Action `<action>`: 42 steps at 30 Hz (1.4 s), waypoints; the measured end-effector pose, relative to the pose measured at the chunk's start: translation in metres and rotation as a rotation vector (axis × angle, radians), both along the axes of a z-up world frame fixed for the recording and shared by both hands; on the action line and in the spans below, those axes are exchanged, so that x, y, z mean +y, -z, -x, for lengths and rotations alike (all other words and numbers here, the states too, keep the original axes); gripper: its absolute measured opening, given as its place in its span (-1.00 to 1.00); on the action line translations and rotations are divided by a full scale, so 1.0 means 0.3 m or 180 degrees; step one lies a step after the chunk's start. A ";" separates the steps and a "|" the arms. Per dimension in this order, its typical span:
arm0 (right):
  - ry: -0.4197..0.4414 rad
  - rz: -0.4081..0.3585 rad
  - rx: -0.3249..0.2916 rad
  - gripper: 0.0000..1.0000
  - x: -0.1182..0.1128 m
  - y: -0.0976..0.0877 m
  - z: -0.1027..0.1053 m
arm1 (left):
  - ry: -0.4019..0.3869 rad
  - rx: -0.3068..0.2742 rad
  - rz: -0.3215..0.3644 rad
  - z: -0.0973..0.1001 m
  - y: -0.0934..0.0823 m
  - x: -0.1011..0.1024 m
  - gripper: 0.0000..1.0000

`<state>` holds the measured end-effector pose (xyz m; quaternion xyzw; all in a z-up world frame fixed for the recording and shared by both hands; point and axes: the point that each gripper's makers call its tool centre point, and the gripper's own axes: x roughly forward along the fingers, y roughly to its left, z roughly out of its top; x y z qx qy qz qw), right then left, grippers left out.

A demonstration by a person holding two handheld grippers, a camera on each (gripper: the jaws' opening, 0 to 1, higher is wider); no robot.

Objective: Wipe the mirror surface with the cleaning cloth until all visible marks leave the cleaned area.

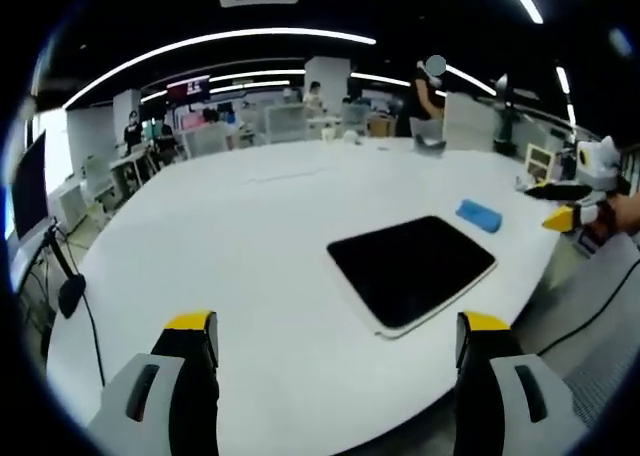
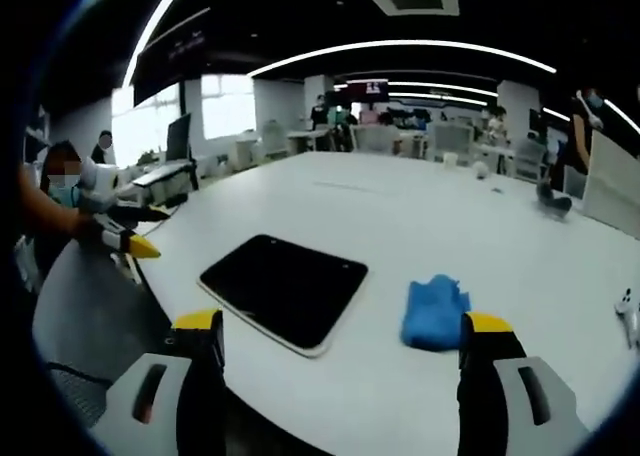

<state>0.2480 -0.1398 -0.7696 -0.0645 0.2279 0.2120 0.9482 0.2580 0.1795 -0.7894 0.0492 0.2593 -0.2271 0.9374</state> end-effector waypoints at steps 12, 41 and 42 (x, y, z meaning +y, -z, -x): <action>0.0090 0.0232 -0.0055 0.91 -0.027 -0.010 -0.015 | 0.0289 0.0194 -0.0063 0.024 0.033 -0.051 0.99; 0.0274 0.0279 -0.0101 1.00 -0.062 -0.023 -0.073 | 0.0279 0.0200 -0.0217 0.001 0.056 -0.030 0.99; 0.0272 0.0258 -0.0073 1.00 -0.061 -0.018 -0.072 | 0.0258 0.0176 -0.0203 -0.006 0.051 -0.029 0.99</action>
